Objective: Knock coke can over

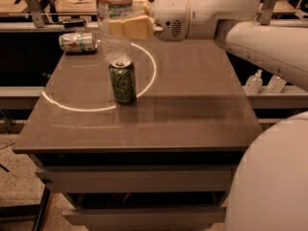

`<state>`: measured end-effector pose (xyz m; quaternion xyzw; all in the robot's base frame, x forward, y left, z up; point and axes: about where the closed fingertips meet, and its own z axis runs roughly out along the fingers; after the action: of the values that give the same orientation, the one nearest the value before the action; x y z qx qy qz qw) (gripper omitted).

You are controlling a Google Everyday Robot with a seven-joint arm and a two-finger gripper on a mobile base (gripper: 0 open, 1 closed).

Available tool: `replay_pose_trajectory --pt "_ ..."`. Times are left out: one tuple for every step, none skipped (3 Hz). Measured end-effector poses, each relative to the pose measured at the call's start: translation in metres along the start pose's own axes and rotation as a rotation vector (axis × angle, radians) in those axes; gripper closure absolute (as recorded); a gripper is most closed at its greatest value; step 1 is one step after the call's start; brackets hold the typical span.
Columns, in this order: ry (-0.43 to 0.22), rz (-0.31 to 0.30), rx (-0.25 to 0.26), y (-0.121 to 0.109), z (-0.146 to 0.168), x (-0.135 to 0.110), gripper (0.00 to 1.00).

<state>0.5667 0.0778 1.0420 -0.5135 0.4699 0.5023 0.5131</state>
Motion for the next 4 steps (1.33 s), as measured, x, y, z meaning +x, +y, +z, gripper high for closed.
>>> replay_pose_trajectory --pt "0.014 0.007 -0.005 0.0001 -0.0006 0.0061 1.0" --pt "0.026 -0.001 -0.001 -0.0025 -0.0047 0.008 1.0" --pt "0.031 -0.011 0.001 -0.005 -0.0091 0.0072 1.0" --pt "0.037 -0.015 -0.007 -0.0066 -0.0056 0.0089 1.0"
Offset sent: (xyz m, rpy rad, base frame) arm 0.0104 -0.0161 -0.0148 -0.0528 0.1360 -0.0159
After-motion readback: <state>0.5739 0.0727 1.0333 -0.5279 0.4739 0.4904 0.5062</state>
